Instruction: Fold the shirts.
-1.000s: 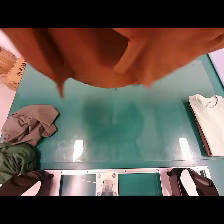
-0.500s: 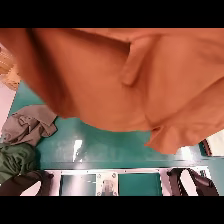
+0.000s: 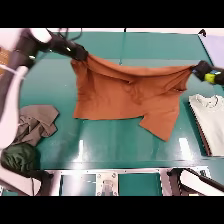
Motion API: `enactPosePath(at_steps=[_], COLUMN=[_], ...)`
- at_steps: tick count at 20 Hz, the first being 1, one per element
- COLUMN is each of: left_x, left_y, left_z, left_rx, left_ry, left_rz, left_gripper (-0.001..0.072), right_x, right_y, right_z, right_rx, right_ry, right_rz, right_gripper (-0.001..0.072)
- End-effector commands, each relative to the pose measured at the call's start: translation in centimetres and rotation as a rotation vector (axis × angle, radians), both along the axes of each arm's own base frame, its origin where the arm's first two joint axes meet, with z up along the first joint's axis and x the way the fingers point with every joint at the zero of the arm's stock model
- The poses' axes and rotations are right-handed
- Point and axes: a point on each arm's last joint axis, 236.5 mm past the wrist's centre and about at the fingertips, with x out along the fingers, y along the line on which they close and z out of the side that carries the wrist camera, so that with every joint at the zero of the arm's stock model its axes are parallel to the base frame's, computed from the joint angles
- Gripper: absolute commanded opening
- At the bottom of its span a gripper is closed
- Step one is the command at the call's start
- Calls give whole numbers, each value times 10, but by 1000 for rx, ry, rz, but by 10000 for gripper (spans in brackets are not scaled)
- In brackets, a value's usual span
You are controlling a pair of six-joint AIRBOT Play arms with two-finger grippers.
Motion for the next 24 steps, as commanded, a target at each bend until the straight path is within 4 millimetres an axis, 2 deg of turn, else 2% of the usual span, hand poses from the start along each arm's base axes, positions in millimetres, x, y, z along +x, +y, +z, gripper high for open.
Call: enactPosePath(at_steps=[1,4,5,6,7,8,9,12,15,17,19,22,23,24], left_x=[40,42,43,45,46,45,40,7,-46,-81,-111,-161,-179,-192], left_y=[-16,-22,-18,-12,-1,13,31,92,139,150,147,139,139,140], left_z=[-69,-90,-91,-87,-79,-72,-65,-51,-73,-96,-116,-138,-142,-146], left_rx=[-98,-132,-121,-117,-117,-110,-97,-85,-91,-99,-95,-93,-91,-90], left_ry=[16,62,61,59,75,105,155,362,639,820,948,1069,1088,1080], left_rz=[49,60,64,75,96,109,120,172,234,245,230,222,229,238], left_gripper=[25,28,241,580,674,676,676,676,676,675,674,674,674,674], right_x=[30,48,52,54,54,50,42,3,-40,-62,-76,-87,-88,-89], right_y=[-12,-17,-20,-26,-35,-44,-53,-73,-82,-82,-75,-67,-66,-66], right_z=[-100,-131,-135,-132,-127,-121,-115,-110,-124,-137,-148,-158,-159,-160], right_rx=[67,98,98,91,75,64,67,112,163,200,222,234,231,229], right_ry=[151,196,198,192,187,193,214,307,407,446,476,499,500,499], right_rz=[-45,-48,-50,-58,-59,-49,-31,-4,-3,-27,-29,-20,-17,-16], right_gripper=[16,21,105,214,306,335,334,330,330,330,329,320,270,269])
